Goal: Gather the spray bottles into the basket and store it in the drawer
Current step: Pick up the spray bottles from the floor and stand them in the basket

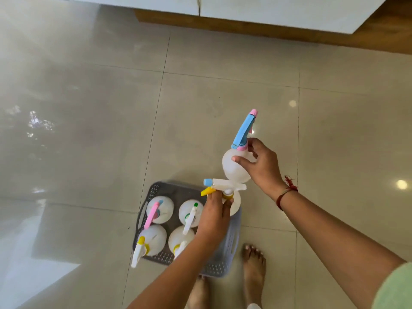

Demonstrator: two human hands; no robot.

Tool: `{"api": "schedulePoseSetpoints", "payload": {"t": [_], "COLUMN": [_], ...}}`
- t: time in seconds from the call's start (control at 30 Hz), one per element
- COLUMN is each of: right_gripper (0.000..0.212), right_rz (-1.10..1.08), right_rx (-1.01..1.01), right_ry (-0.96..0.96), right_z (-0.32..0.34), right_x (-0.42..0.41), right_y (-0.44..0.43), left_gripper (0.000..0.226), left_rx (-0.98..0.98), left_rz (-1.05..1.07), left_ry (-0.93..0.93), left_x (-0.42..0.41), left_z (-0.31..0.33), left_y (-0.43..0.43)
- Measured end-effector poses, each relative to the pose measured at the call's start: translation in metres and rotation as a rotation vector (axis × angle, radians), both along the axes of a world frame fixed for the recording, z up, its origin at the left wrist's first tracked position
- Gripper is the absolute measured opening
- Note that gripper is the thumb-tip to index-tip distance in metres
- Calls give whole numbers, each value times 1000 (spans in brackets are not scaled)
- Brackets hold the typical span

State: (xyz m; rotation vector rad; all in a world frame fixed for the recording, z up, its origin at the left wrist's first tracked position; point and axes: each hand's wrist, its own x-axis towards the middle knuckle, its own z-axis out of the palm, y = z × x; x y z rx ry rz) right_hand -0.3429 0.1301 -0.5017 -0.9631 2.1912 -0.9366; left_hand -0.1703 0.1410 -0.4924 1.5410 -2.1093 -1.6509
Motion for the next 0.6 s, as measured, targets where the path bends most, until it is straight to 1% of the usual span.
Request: {"api": "schedulePoseSetpoints", "payload": {"t": [0.1, 0.23, 0.4, 0.5, 0.6], "right_gripper": [35, 31, 40, 43, 44], "right_rz": [8, 24, 31, 54, 87], "right_rx": [7, 27, 35, 66, 84], "right_ry": [-49, -111, -200, -206, -218], "right_z": [-3, -14, -25, -30, -38], "right_x": [26, 53, 77, 88, 99], "right_y": [25, 62, 108, 128, 140], "left_gripper": [33, 41, 43, 47, 50], "left_rx": [-22, -35, 7, 23, -12], "left_rz": [-88, -289, -502, -593, -695], "left_ry": [-12, -25, -66, -94, -163], "left_x": [26, 59, 92, 104, 112], "left_z": [-3, -19, -33, -39, -48], "left_y": [24, 49, 77, 88, 96]}}
